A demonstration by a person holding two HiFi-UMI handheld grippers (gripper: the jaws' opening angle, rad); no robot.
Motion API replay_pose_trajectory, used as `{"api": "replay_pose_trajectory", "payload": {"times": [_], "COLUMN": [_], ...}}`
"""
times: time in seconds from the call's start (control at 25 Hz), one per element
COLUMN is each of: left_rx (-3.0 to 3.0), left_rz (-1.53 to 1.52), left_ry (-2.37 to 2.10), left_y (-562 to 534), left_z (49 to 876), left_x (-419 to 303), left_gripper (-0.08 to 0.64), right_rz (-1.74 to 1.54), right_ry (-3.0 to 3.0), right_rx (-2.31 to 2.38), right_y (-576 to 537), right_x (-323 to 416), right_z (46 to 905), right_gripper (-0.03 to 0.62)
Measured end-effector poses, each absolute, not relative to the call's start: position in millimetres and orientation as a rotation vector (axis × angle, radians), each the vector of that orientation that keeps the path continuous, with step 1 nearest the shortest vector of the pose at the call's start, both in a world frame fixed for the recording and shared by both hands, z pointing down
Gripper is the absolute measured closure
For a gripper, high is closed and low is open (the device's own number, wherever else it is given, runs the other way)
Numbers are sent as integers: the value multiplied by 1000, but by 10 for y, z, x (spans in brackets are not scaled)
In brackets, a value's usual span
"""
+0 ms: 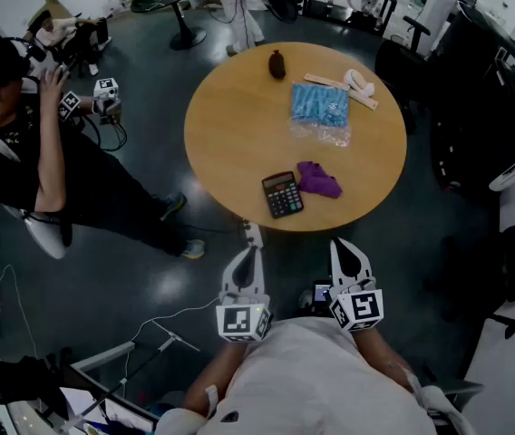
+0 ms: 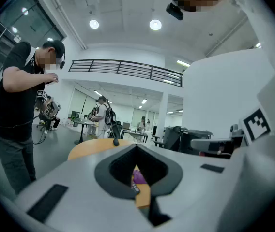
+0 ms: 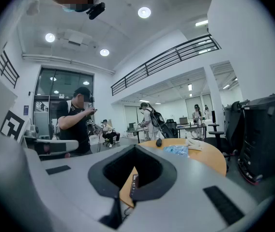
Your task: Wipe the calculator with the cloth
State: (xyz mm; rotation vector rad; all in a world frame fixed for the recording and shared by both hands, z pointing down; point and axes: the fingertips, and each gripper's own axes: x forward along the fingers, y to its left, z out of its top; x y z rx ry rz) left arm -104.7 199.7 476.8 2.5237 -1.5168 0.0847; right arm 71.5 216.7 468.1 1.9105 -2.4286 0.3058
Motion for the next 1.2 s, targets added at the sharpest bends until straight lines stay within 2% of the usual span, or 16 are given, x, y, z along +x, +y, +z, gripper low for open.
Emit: {"api": "replay_pose_trajectory", "payload": {"times": [0.44, 1.2], "left_rx": [2517, 2453], "left_rz": [72, 188], "left_ry": [-1491, -1443], "left_y": [2038, 1755], "left_z": [4810, 5146], "left_x": [-1090, -791], "left_gripper": [553, 553], "right_rz": [331, 402], "right_ry": [-2423, -2554], "right_rx": [1936, 1798], "right_y": [2179, 1995], "right_x": [671, 1053], "right_z": [4713, 4762], "right_gripper": [577, 577]}}
